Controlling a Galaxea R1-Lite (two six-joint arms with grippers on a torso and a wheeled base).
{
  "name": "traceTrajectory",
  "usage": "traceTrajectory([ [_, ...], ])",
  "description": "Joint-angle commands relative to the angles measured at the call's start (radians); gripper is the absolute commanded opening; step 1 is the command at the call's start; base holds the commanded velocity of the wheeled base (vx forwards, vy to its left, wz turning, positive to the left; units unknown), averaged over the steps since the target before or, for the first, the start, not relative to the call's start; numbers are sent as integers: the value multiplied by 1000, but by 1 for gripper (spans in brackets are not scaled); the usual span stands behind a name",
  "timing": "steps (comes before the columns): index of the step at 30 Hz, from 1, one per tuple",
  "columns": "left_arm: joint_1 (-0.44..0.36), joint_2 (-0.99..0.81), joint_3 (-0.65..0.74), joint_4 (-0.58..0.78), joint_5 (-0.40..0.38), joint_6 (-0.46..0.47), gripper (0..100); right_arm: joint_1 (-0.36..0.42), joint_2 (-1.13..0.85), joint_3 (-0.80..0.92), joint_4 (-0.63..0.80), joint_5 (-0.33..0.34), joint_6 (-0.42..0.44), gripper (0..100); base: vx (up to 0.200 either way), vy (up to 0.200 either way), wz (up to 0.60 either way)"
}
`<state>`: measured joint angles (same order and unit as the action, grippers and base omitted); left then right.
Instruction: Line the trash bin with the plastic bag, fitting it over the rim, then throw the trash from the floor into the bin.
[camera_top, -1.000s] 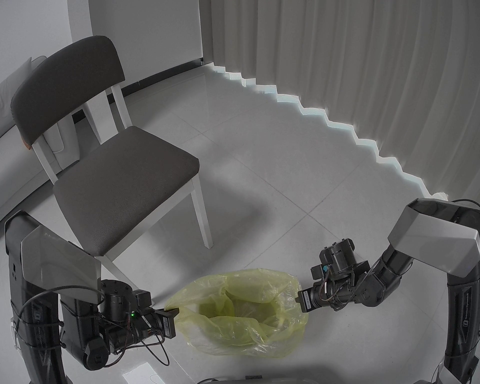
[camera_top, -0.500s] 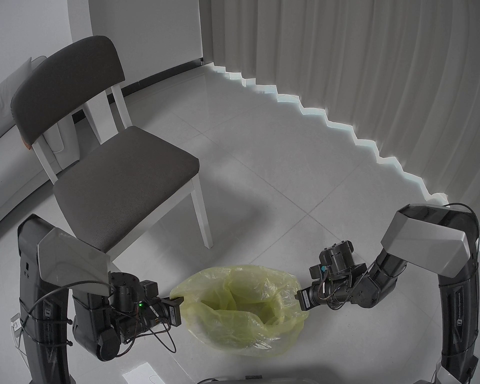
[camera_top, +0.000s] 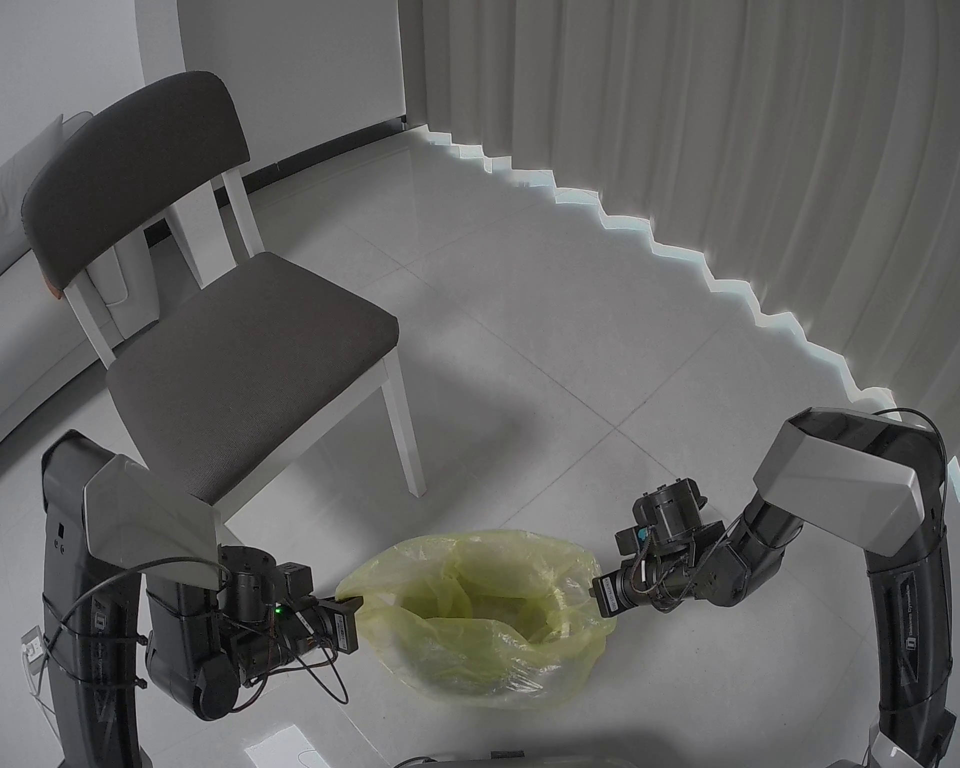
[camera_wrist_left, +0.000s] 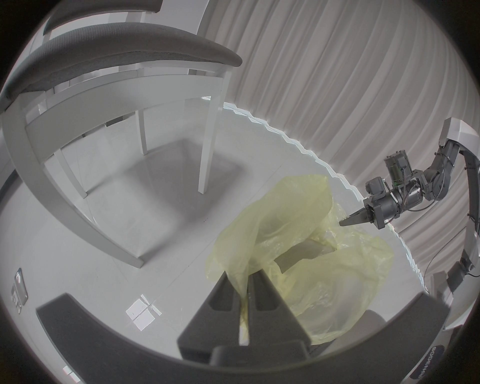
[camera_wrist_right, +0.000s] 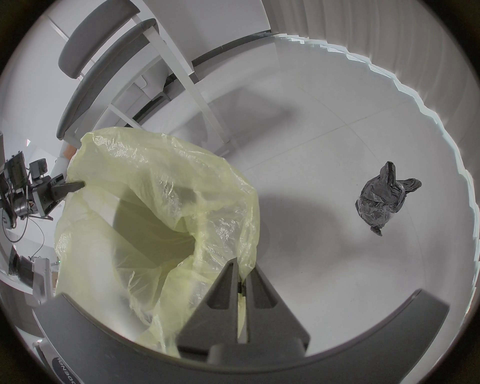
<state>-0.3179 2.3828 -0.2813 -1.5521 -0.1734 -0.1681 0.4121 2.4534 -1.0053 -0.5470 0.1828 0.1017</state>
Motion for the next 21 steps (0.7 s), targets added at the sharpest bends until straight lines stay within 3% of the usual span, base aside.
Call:
traceTrajectory([
  [1, -20, -37, 86, -19, -8, 1, 0, 31, -31, 76, -10, 1, -14, 0, 0, 0, 0],
  [11, -26, -10, 36, -19, -1, 1, 0, 20, -17, 59, -10, 1, -28, 0, 0, 0, 0],
  [12, -26, -11, 39, -19, -3, 1, 0, 16, -22, 65, -10, 1, -36, 100, 0, 0, 0],
  [21, -29, -24, 59, -19, -5, -1, 0, -24, -128, 73, -8, 12, -42, 100, 0, 0, 0],
])
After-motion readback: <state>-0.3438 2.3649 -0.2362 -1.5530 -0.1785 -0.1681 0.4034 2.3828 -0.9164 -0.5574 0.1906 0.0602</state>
